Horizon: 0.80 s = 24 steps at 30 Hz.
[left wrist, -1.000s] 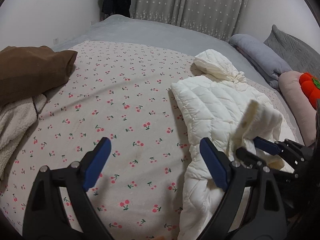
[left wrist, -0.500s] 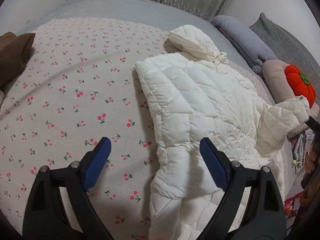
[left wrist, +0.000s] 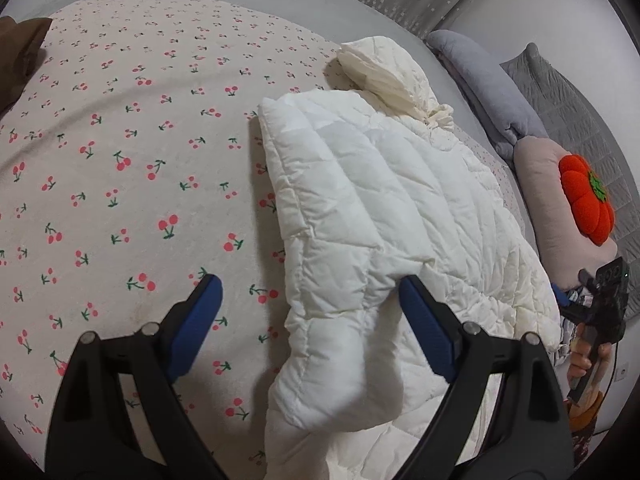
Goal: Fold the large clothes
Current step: 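Fold the sleeve across the coat body and open the right gripper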
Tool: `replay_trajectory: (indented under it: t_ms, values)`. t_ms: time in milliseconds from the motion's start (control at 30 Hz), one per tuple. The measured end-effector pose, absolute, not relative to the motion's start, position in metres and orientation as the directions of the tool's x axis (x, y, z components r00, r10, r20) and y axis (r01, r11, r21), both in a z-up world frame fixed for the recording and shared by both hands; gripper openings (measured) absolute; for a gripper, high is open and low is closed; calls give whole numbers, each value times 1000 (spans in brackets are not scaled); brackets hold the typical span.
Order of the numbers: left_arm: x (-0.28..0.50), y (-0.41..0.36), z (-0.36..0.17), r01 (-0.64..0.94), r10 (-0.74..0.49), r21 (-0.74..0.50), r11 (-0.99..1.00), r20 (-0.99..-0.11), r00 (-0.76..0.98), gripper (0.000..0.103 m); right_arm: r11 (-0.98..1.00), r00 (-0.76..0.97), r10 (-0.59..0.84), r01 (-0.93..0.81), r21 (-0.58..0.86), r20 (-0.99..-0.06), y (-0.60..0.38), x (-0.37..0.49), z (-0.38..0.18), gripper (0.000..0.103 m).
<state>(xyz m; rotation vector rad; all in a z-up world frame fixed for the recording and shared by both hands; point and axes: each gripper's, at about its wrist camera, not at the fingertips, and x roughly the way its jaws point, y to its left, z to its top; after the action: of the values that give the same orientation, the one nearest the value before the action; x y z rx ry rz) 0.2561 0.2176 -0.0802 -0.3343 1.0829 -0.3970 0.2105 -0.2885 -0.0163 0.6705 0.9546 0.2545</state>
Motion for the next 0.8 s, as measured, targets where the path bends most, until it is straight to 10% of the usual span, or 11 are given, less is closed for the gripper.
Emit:
replay_trajectory:
  t_ms: [167,233,333,500,800]
  values:
    - [270,224,-87,108,-538,-544,832,-746,392,89,822,467,472,72,565,-748,-272,207,-39,79]
    - [270,224,-84,93,-538,-552,829,-742,400,81,844,435,473,23,535,-766,-258,206,-41,30]
    - [265,220,-64,129,-511,-516,847,-721,468,65,893,468,423,-71,444,-776,-239,202,-22,12]
    - [272,194,-36,208,-536,-513,833,-652,536,42,959,615,280,-213,186,-737,-206,226,38,9]
    - [286,119,-77,309,-381,-237,921,-713,588,41,980,659,200,-138,146,-725,-256,270,23,9]
